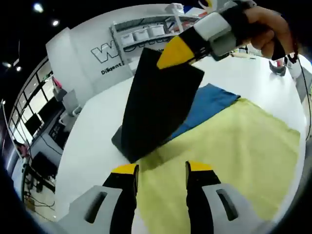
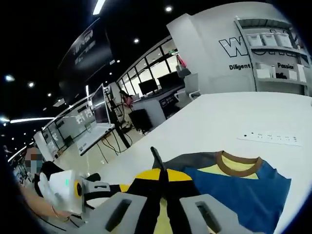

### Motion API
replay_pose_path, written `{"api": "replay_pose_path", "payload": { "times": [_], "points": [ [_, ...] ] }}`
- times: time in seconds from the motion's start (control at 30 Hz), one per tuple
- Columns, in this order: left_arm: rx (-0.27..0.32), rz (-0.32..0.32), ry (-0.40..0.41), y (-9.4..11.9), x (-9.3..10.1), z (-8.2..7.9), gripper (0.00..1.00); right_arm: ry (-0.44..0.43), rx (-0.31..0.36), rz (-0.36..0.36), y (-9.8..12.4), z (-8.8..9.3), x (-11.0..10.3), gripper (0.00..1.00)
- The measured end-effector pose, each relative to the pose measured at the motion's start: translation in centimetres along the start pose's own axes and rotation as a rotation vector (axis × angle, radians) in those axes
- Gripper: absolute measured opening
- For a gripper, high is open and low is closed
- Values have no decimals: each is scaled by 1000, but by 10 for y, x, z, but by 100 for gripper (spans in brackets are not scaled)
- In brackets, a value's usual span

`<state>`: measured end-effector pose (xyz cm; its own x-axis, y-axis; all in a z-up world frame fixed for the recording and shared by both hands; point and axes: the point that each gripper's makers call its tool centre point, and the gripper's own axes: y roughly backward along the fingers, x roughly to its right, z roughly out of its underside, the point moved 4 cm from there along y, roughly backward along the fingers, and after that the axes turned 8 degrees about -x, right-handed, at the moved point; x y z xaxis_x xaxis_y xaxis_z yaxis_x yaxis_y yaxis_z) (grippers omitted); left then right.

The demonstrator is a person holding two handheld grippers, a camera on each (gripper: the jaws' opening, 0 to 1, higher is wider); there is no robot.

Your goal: Fold the garment on the visible template until the final outline fits inside the template.

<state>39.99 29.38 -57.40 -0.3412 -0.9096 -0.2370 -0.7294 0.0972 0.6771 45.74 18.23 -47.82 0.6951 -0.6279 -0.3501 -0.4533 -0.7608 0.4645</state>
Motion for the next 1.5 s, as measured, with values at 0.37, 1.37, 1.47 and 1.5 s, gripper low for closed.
{"api": "replay_pose_path", "payload": {
  "times": [0.37,1.37,1.47,1.5],
  "points": [
    [-75,-21,66,-19,-27,21,27,22,8,-5,0,-5,-5,0],
    [-102,-47,107,-18,-33,26,2,-257,175,405,70,-34,101,0],
    [-109,-48,122,-19,-34,28,2,-258,100,482,74,-17,114,0],
    [-110,-49,128,-19,-34,29,2,-293,91,488,74,-10,118,0]
  ]
}}
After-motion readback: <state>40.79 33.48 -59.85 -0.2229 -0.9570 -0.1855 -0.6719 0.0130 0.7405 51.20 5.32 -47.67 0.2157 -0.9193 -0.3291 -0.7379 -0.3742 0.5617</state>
